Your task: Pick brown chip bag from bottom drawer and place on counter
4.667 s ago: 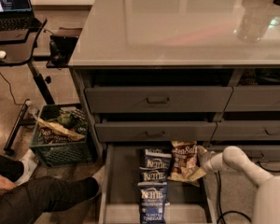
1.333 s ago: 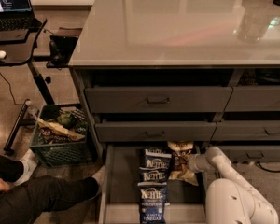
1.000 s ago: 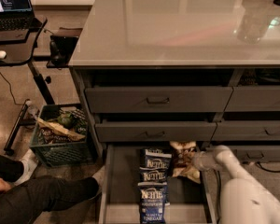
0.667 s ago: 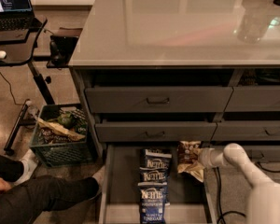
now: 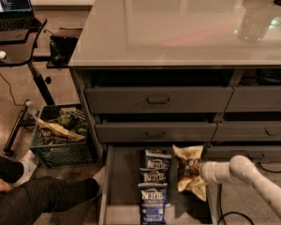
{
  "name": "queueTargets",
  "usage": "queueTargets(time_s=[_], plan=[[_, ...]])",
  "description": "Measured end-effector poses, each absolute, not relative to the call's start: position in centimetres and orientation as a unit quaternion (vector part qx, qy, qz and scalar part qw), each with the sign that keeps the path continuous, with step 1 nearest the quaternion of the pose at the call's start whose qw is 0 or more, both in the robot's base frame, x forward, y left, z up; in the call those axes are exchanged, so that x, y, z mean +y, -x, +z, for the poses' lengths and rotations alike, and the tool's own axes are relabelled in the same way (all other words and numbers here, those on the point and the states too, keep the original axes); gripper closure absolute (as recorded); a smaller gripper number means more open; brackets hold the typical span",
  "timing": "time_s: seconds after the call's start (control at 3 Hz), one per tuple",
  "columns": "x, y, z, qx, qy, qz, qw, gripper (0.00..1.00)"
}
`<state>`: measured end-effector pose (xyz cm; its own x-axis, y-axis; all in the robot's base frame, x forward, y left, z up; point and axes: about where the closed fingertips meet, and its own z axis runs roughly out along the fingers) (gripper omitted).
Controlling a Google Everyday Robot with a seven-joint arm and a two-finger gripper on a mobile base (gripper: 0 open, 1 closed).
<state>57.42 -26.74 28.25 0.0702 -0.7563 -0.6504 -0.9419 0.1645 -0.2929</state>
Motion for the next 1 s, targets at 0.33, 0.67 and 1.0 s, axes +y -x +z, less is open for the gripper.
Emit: queueTargets(time_s=[0.33, 0.67, 1.0], plan=[[-25.7, -52.1, 25.7, 0.681, 0.626, 0.173, 0.338, 1.00], [-25.0, -48.7, 26.8, 0.673, 0.633, 0.176, 0.341, 1.00], [-23.2, -46.5, 29.8, 0.649, 0.655, 0.161, 0.351, 1.00]])
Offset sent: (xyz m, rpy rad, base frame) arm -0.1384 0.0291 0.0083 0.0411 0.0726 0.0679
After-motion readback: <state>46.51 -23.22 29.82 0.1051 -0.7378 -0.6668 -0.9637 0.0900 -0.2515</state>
